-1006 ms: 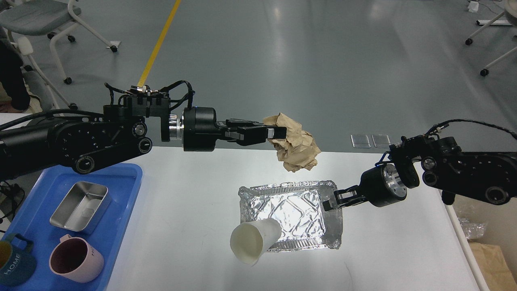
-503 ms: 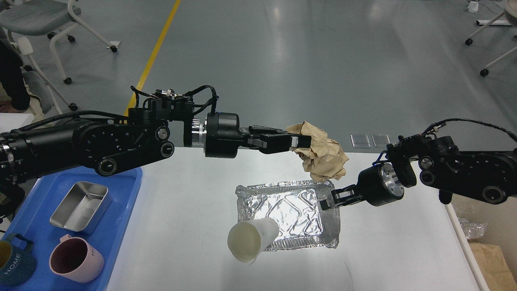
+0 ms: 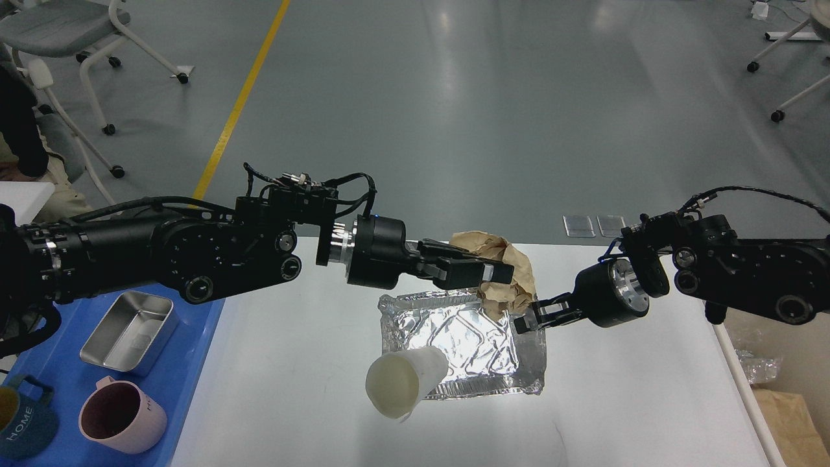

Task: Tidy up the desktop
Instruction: 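Lower the paper onto the foil tray and open the left gripper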

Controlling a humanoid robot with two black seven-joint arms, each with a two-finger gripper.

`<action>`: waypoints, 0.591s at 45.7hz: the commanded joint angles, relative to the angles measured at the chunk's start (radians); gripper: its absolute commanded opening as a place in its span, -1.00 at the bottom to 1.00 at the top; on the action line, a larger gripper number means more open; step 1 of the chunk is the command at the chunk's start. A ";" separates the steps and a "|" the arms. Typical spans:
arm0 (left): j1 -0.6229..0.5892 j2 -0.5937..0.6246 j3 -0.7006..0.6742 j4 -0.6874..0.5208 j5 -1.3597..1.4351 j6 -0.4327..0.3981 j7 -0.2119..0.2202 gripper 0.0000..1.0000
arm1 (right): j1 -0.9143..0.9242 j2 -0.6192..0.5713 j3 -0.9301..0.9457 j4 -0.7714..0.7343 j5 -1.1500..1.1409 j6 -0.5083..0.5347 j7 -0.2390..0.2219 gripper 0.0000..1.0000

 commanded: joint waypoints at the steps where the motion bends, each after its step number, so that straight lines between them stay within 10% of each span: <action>1: -0.002 -0.027 0.003 0.004 -0.001 0.001 0.002 -0.88 | 0.002 -0.003 -0.002 0.000 0.000 0.000 0.000 -1.00; 27: -0.012 -0.038 0.020 0.009 -0.001 -0.005 0.002 -0.82 | -0.001 -0.008 -0.003 -0.012 0.000 0.002 0.000 -1.00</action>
